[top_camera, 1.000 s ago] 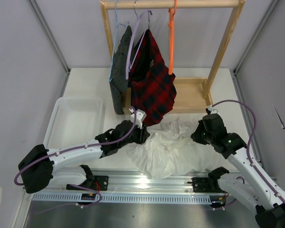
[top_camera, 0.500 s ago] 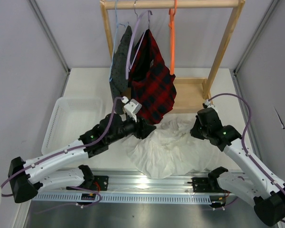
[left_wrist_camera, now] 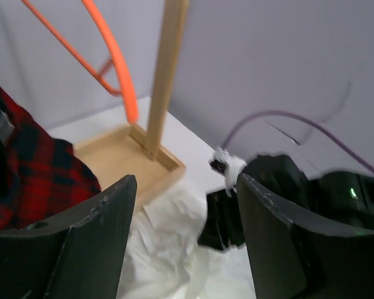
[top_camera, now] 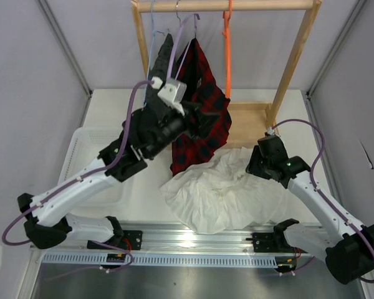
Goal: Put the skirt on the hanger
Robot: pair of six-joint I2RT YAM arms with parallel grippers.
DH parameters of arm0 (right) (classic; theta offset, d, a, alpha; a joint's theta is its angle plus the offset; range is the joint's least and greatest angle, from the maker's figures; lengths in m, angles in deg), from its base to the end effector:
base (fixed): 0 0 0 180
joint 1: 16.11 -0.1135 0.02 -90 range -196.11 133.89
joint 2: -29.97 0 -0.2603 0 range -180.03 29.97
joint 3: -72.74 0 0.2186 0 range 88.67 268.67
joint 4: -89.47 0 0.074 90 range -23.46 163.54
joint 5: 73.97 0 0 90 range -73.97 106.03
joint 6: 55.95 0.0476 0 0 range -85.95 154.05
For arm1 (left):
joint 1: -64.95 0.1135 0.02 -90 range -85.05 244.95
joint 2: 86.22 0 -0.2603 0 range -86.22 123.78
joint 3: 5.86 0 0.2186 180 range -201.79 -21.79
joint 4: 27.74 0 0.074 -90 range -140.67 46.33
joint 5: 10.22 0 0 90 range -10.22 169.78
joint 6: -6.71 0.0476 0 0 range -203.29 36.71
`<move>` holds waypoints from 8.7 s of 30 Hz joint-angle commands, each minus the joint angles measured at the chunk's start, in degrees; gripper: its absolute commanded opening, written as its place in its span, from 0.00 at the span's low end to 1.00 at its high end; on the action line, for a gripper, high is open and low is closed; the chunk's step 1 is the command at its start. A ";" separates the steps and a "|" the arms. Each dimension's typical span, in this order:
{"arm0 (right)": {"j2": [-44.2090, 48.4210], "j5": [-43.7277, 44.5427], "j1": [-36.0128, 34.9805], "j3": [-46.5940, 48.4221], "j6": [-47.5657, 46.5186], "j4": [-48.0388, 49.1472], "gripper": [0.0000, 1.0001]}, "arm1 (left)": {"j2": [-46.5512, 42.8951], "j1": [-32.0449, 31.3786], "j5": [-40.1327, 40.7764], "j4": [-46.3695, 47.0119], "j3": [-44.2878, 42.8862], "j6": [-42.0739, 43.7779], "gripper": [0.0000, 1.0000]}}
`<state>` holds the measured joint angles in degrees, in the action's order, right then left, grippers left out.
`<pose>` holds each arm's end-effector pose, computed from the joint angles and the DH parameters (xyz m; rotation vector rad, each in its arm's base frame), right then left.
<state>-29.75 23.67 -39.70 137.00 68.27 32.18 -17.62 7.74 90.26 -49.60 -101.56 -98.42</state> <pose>0.1675 0.0662 0.2591 0.2874 2.4821 0.2609 0.1372 -0.1970 0.4665 0.4077 1.4901 -0.8804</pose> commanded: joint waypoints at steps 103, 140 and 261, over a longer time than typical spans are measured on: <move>1.63 -6.06 0.48 -2.55 0.76 9.02 0.50 | 20.00 7.46 8.17 9.81 -19.74 27.27 0.00; 10.68 -2.01 1.45 0.63 0.15 -3.29 0.42 | -30.89 7.46 -23.04 -22.88 25.10 10.30 0.00; -1.97 11.70 -15.43 12.31 -2.66 -1.62 0.45 | 8.48 -2.56 -22.00 35.55 40.39 -2.44 0.00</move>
<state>-30.67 32.98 -55.04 148.22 67.57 27.11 -8.83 5.82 68.69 -17.71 -57.95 -100.83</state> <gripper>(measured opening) 0.458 0.144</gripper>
